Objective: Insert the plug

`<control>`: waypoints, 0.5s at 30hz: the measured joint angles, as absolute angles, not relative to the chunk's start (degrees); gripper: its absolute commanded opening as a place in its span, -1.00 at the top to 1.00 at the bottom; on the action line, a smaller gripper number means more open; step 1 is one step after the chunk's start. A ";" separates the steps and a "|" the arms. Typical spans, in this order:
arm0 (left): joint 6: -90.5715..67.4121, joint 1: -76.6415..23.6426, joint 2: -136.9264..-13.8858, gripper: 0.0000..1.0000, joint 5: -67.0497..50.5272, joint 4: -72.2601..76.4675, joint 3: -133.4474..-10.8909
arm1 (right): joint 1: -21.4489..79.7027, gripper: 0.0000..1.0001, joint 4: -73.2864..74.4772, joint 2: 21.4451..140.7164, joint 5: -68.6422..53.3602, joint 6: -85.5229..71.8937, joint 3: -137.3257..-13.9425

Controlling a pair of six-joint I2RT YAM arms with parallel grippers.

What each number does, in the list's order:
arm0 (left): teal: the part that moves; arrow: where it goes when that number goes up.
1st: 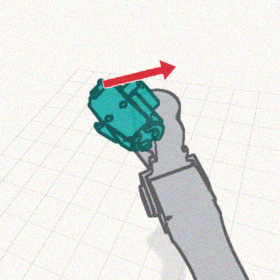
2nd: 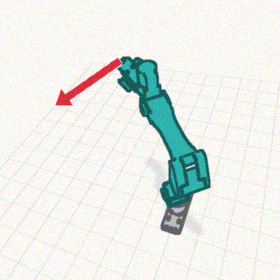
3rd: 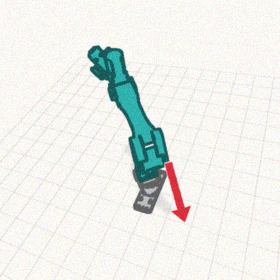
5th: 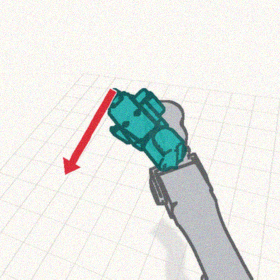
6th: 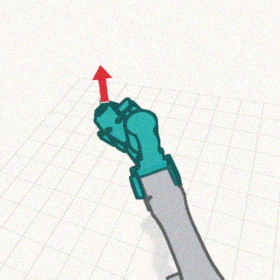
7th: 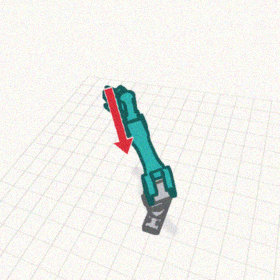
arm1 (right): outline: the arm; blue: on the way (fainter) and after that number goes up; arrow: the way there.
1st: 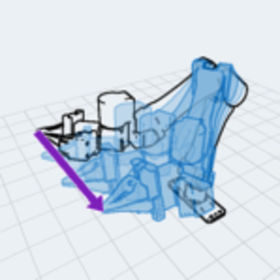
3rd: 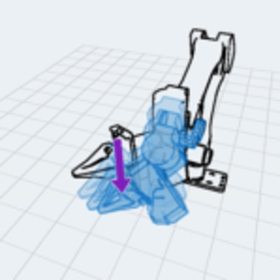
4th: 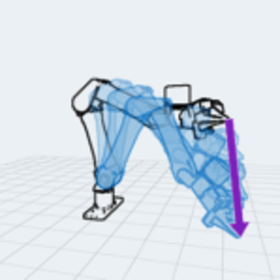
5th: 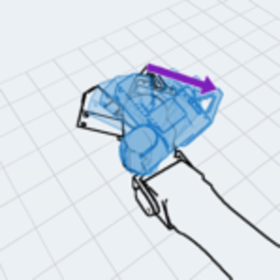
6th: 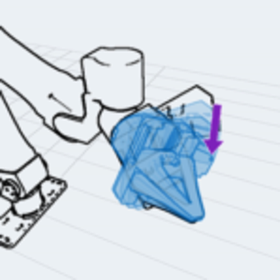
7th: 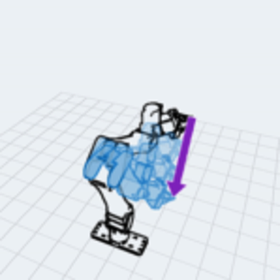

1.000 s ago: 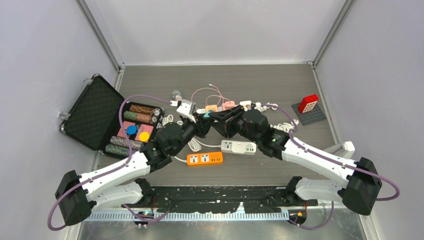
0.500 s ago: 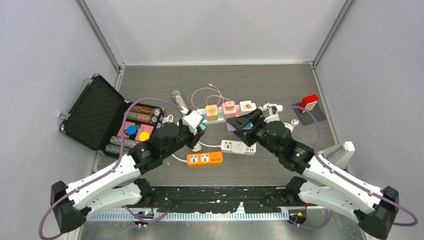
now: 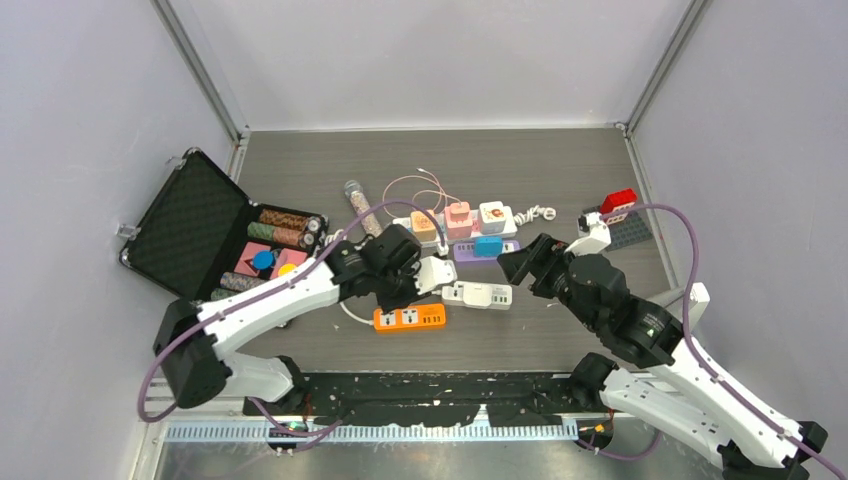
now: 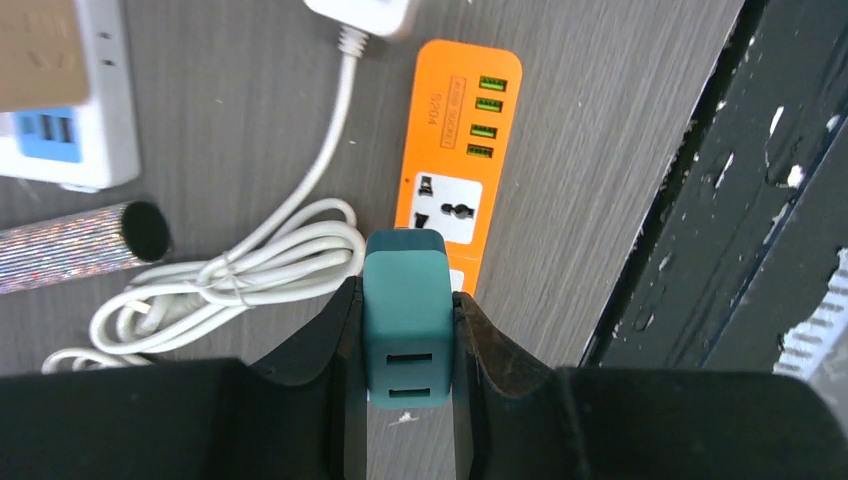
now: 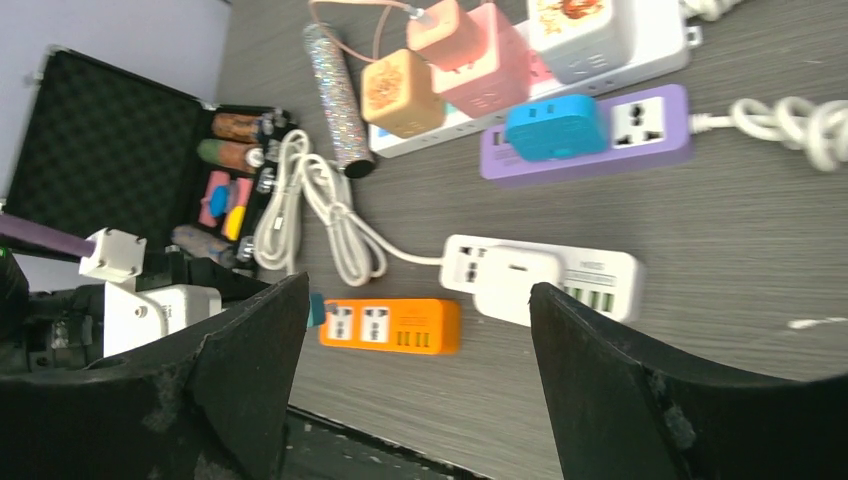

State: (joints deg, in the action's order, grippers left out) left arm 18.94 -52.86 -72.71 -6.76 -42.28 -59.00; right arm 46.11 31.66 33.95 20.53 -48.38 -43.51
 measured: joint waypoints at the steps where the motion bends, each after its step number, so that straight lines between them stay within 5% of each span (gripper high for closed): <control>1: 20.05 -52.86 -75.29 1.00 -7.14 -44.93 -60.66 | 46.11 -0.71 32.95 33.69 21.17 -47.53 -43.75; 15: 25.91 -52.86 -86.61 1.00 -10.85 -53.87 -66.46 | 46.11 -0.71 41.78 29.65 26.70 -43.38 -44.49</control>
State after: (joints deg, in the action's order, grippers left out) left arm 25.91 -52.86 -86.61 -10.85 -53.87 -66.46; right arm 46.11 41.78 29.65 26.70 -43.38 -44.49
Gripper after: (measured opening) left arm 0.259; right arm 0.854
